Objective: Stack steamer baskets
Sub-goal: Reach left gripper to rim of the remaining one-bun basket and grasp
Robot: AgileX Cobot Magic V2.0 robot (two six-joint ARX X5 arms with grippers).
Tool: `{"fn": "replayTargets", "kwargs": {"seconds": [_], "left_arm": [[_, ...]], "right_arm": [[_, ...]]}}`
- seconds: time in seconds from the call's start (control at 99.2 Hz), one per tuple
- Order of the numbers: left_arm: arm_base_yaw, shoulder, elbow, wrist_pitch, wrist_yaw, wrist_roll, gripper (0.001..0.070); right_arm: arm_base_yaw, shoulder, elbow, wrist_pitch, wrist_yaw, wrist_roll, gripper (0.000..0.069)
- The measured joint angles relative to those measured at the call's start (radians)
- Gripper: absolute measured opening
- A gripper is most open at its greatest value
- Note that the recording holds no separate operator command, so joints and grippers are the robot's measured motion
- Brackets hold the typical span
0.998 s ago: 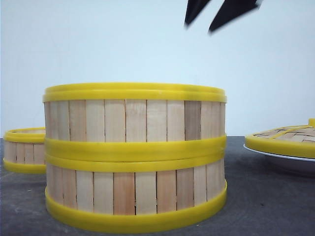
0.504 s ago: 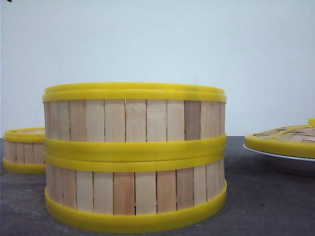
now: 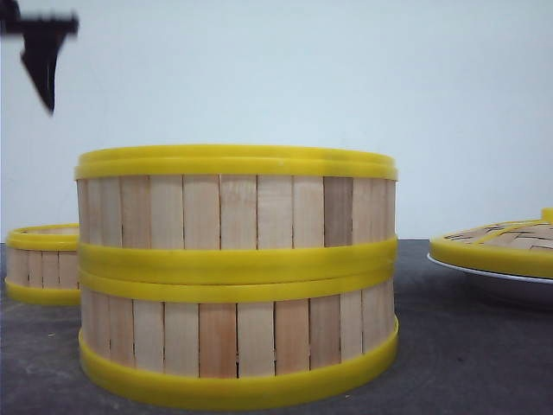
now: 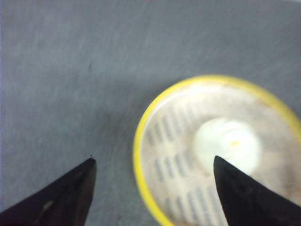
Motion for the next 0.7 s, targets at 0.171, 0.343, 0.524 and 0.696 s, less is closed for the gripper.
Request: {"fn": "replayTargets", "kwargs": {"seconds": [0.171,0.343,0.524,0.696], "left_arm": [[0.03,0.142,0.0,-0.009,0.0,-0.015,0.0472],[0.039,0.219,0.0,0.002,0.0,-0.018,0.0383],[0.04,0.267,0.0,0.019,0.0,-0.018,0.0303],[0.044,0.304,0.0,0.029,0.0,-0.018,0.0299]], "right_arm": [[0.002,0.0,0.0,-0.018,0.0,0.0,0.0371],[0.002,0.0,0.0,-0.018,0.002,0.0,0.0371],[0.002,0.0,0.0,-0.017,0.002,0.0,0.0371],[0.002,0.0,0.0,-0.017,0.002,0.0,0.0371]]}}
